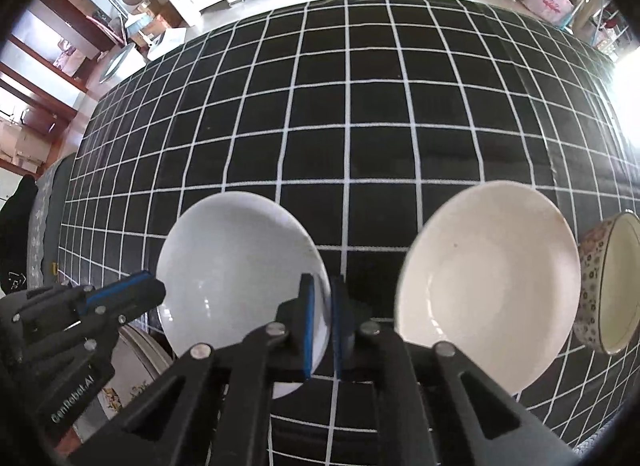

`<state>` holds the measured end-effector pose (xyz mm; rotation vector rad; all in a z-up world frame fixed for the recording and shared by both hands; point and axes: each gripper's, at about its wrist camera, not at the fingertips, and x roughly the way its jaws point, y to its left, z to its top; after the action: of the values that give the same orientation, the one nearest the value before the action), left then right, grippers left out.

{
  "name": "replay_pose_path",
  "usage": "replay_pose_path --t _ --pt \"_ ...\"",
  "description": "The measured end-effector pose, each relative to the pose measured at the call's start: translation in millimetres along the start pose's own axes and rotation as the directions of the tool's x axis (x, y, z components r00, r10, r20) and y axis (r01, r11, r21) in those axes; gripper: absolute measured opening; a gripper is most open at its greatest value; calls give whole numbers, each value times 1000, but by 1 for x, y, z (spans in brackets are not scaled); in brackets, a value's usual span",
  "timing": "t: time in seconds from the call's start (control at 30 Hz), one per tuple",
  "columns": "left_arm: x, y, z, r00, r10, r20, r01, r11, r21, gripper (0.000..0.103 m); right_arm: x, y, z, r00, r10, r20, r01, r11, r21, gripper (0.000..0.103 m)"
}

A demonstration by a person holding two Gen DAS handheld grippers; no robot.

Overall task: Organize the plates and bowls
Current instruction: 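Lift the plain white bowl off the table with both tools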

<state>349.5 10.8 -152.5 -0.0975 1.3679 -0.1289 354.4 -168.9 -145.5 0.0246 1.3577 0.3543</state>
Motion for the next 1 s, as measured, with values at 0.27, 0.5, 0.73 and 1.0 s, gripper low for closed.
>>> replay_pose_path --t 0.27,0.5,0.73,1.0 --pt "-18 -44 -6 999 -21 26 20 998 65 0 -7 13 -10 999 -31 21 31 1000 7 9" --pt "-28 -25 -14 998 29 60 -31 999 43 0 -5 3 -16 1000 0 2 0 1000 29 8" --pt "-27 11 -7 998 31 47 -30 999 -12 2 -7 -6 -20 1000 8 -4 -8 999 38 8" --pt "-3 8 -2 1000 21 14 -21 1000 23 7 -7 -3 -17 1000 26 -4 -26 999 40 8"
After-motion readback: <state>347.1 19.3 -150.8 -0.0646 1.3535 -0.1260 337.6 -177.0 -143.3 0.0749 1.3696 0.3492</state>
